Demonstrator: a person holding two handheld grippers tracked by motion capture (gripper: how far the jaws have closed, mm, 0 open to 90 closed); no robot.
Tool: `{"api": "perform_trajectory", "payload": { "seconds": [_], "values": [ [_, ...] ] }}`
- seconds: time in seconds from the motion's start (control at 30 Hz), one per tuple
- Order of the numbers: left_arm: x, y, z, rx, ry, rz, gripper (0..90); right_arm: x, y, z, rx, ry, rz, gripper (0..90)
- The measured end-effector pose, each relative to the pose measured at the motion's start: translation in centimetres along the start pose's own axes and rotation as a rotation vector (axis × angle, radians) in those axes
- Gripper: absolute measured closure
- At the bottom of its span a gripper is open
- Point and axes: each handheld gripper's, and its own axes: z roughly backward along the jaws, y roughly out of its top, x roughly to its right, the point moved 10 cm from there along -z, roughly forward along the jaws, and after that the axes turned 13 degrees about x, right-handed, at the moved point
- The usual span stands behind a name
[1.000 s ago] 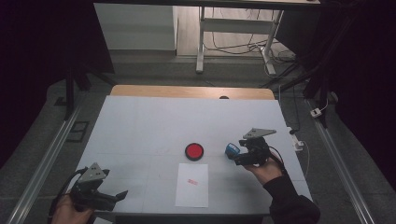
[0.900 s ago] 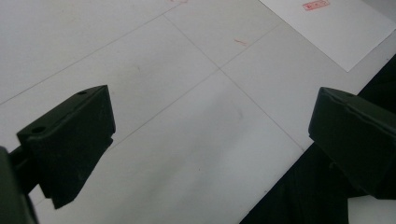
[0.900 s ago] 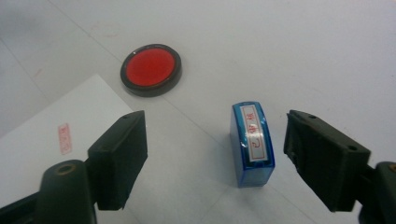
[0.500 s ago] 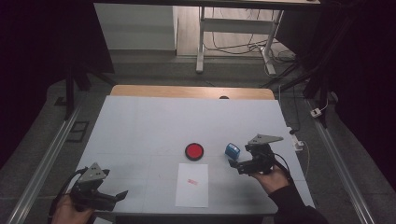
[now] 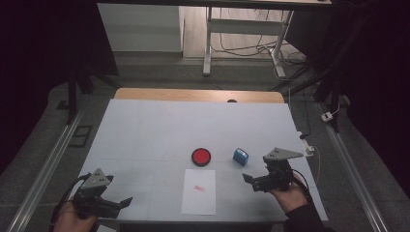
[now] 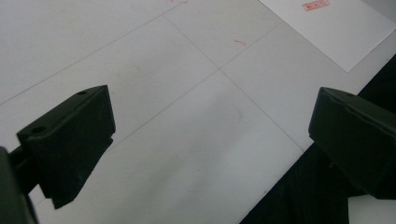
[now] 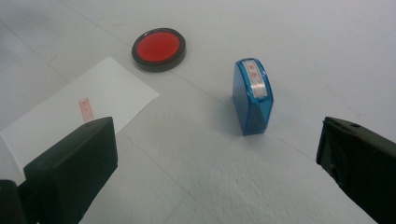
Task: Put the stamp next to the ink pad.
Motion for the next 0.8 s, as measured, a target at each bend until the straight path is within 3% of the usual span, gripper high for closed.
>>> {"api": "perform_trajectory", "payload": {
  "seconds": [0.37,0.63,0.8],
  "values": [
    [0.0,0.0,0.0,0.0,-0.001,0.004,0.7,0.2,-1.0,2.9,0.029,-0.069,-0.025,0.0],
    [0.0,0.0,0.0,-0.001,-0.001,0.003,0.7,0.5,-2.3,4.6,0.02,-0.113,-0.044,0.0],
    [0.0,0.0,0.0,-0.001,0.0,0.003,0.7,0.4,-3.1,5.5,0.003,-0.113,-0.075,0.0]
  ]
}}
